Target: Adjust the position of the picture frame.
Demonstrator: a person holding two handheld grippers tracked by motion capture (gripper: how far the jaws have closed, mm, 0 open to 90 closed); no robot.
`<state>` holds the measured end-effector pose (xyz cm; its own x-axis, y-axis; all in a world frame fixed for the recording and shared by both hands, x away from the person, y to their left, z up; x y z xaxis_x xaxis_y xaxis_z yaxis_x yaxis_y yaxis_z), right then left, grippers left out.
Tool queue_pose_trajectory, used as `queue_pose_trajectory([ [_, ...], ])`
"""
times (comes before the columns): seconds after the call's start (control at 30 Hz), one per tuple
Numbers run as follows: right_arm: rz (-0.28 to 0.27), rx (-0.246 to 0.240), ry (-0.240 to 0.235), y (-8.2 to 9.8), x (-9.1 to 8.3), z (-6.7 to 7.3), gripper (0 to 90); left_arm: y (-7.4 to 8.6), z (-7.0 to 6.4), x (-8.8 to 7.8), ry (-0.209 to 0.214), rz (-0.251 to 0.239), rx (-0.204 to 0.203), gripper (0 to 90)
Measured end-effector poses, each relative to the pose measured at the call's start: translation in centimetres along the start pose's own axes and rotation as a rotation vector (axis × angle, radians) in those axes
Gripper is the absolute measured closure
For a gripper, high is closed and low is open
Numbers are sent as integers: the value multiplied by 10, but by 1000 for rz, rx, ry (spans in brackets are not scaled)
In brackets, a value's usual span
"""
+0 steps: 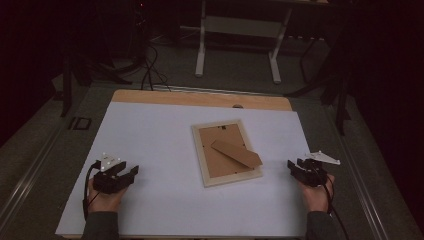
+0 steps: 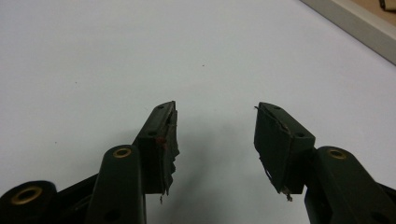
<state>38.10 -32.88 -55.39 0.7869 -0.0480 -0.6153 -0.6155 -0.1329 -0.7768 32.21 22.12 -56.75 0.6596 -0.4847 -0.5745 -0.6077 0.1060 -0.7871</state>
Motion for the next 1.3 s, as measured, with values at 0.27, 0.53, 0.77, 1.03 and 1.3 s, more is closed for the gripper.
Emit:
queue_pose_trajectory([
  [0.27,-16,-27,-37,-6,-4,9,786,0,2,-1,-2,7,11,516],
  [0.53,-13,-66,-60,-9,-3,20,891,-1,1,-1,8,-3,30,518],
  [0.77,-11,-91,-102,-12,0,36,897,-2,2,-4,18,-15,5,530],
  [1.03,1,-118,-161,-12,3,56,899,-5,2,-7,31,-26,-5,538],
  [1.3,16,-145,-195,-10,9,73,899,-5,2,-7,34,-23,-3,533],
])
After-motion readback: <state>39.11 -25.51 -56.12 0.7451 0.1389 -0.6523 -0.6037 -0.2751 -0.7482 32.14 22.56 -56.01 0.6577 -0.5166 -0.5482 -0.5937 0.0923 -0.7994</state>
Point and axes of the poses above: each handheld gripper's, and its own axes: x roughly forward along the jaws, y roughly out of its underside, z roughly to its left, the point moved 8 cm from there along x, roughly forward along the jaws, and after that the axes turned 14 degrees about y, right-handed, at the moved point
